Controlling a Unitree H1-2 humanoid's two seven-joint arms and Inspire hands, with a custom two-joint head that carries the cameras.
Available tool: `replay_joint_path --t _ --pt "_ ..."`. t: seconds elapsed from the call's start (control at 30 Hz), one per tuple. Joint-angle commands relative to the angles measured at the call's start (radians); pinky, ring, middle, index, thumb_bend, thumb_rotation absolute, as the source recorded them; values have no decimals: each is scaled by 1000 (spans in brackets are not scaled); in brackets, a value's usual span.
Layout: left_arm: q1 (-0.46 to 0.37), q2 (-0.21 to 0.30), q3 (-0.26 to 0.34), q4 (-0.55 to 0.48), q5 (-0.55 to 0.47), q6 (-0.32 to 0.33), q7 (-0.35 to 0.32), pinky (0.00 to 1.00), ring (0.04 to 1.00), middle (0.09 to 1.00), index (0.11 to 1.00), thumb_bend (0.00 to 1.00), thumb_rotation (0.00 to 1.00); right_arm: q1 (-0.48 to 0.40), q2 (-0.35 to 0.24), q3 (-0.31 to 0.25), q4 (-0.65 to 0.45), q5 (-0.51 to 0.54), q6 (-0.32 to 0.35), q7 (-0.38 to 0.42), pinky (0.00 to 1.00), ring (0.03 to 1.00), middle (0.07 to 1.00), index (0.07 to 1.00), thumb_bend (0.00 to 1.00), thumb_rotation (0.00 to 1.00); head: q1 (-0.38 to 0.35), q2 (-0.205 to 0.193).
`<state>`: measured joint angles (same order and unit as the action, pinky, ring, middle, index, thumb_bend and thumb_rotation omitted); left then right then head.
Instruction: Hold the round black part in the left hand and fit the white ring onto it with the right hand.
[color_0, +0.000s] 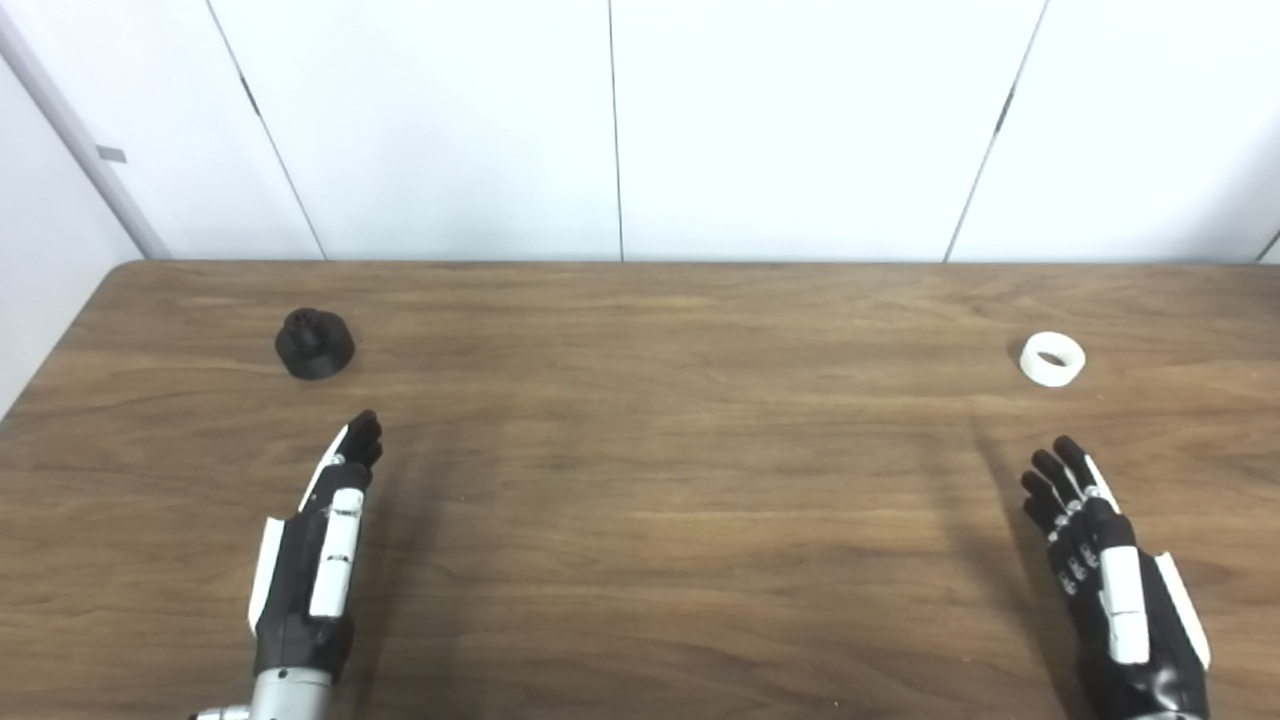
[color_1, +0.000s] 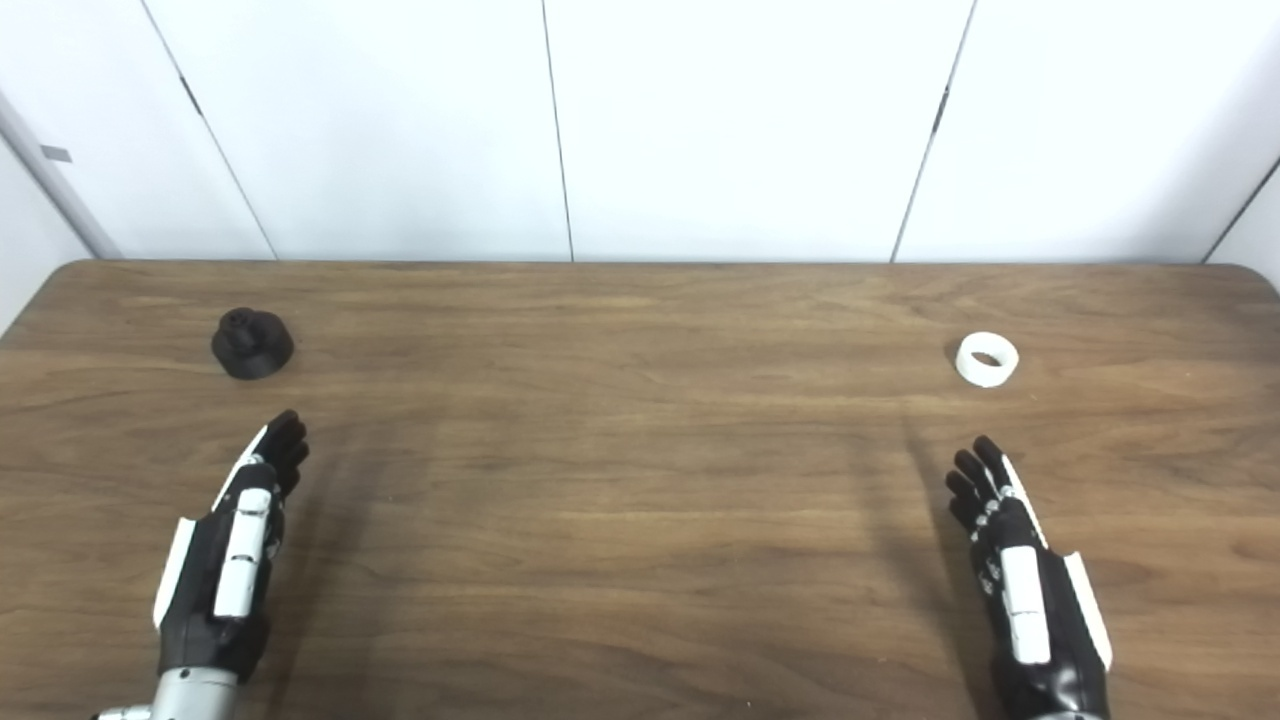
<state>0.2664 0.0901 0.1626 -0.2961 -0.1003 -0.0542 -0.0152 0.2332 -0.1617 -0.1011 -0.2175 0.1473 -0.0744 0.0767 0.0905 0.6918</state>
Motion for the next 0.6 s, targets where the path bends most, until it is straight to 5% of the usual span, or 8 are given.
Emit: replay_joint_path --t 0.0,0.37,0.57 --pt "89 -25 -7 -22 1 -24 3 1000 961 950 938 374 857 22 7 -3 -12 3 -7 1 963 939 949 961 620 980 0 0" --pt "86 -24 -14 -11 0 -37 1 1000 949 941 930 383 838 20 4 -4 -1 6 -11 5 960 936 948 960 585 976 24 -8" --pt "93 -32 -33 -4 33 -50 9 997 952 938 929 401 817 20 -10 -16 37 12 -33 10 957 937 952 964 563 998 117 -47"
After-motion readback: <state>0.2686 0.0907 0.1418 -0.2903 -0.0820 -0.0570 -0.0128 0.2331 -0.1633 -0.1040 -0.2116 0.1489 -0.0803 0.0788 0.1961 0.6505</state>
